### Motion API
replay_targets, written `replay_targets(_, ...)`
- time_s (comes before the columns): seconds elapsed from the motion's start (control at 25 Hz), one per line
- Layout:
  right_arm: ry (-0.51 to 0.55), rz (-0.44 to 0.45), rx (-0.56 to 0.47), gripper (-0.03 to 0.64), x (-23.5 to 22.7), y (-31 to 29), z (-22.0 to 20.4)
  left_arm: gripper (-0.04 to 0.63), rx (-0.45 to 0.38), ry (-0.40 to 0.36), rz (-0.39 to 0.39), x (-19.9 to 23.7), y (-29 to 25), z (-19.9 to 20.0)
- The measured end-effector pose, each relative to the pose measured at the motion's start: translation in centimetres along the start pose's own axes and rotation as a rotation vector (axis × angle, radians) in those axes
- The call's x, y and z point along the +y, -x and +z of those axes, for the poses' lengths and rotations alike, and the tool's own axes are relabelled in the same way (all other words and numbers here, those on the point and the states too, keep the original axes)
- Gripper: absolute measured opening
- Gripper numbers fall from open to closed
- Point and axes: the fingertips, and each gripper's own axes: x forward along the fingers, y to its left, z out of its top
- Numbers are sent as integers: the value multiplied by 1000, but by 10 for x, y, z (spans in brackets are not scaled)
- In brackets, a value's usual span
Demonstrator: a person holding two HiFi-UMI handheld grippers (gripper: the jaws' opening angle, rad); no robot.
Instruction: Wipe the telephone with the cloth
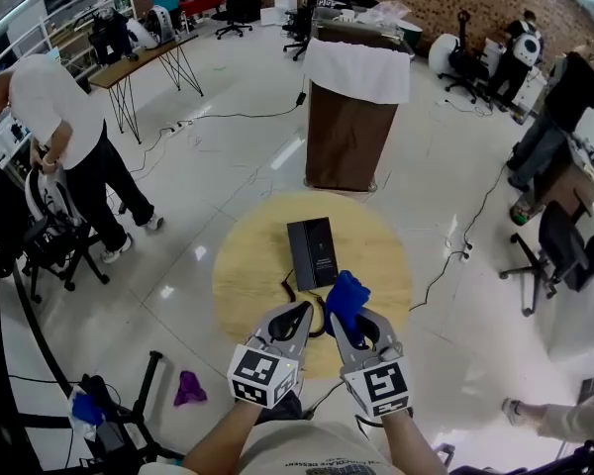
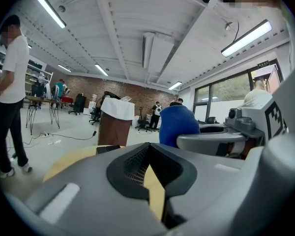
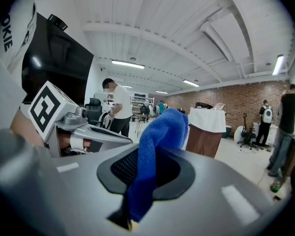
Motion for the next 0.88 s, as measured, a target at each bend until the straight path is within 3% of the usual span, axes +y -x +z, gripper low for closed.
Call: replay_targets(0.88, -18, -38, 30, 61, -25, -76, 1, 0, 41, 36, -50, 63, -44, -2)
